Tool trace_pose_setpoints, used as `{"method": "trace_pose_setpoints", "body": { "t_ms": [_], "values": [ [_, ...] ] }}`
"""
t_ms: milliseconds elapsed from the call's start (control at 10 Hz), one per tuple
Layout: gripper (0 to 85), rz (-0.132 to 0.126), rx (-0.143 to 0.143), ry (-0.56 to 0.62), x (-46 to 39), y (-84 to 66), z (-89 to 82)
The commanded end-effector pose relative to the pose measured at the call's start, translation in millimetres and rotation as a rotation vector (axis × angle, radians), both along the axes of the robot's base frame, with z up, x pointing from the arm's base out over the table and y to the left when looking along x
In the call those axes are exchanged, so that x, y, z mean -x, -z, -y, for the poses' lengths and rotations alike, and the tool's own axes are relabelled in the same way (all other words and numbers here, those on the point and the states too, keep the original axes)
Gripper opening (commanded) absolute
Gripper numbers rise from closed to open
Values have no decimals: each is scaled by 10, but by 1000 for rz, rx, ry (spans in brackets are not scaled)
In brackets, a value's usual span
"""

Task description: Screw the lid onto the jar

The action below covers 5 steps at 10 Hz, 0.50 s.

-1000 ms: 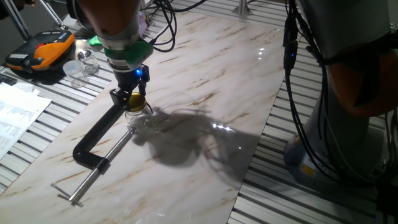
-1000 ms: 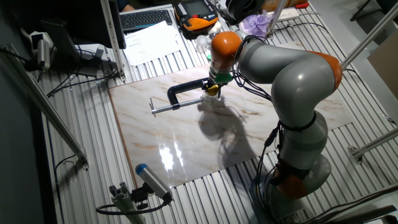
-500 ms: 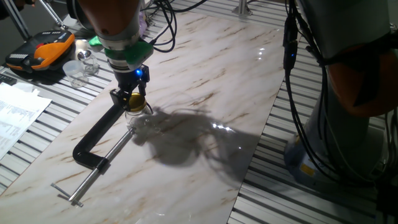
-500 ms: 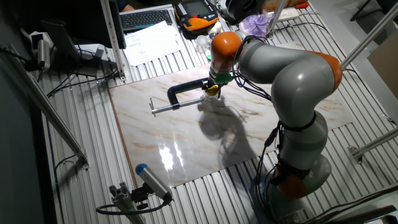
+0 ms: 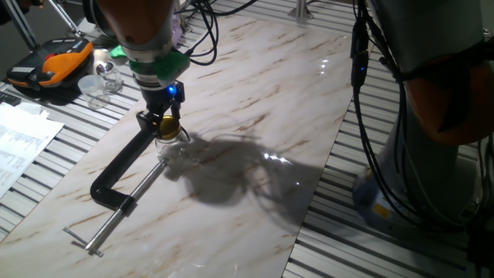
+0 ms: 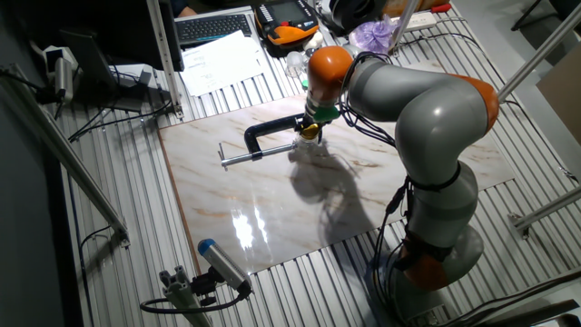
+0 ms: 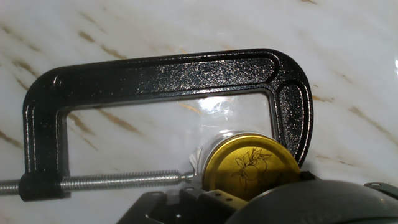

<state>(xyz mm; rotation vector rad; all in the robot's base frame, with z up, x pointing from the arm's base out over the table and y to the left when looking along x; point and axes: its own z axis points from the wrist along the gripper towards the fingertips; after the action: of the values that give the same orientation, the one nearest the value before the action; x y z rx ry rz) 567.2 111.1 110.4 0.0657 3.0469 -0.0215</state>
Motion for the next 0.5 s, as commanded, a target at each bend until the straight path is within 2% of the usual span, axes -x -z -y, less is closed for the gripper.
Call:
{"method": "trace_pose_setpoints", "body": {
  "t_ms": [0,400],
  "values": [
    [0,-3,0,-8,0,0,0],
    [0,-9,4,-35,-1,1,-1]
  ]
}}
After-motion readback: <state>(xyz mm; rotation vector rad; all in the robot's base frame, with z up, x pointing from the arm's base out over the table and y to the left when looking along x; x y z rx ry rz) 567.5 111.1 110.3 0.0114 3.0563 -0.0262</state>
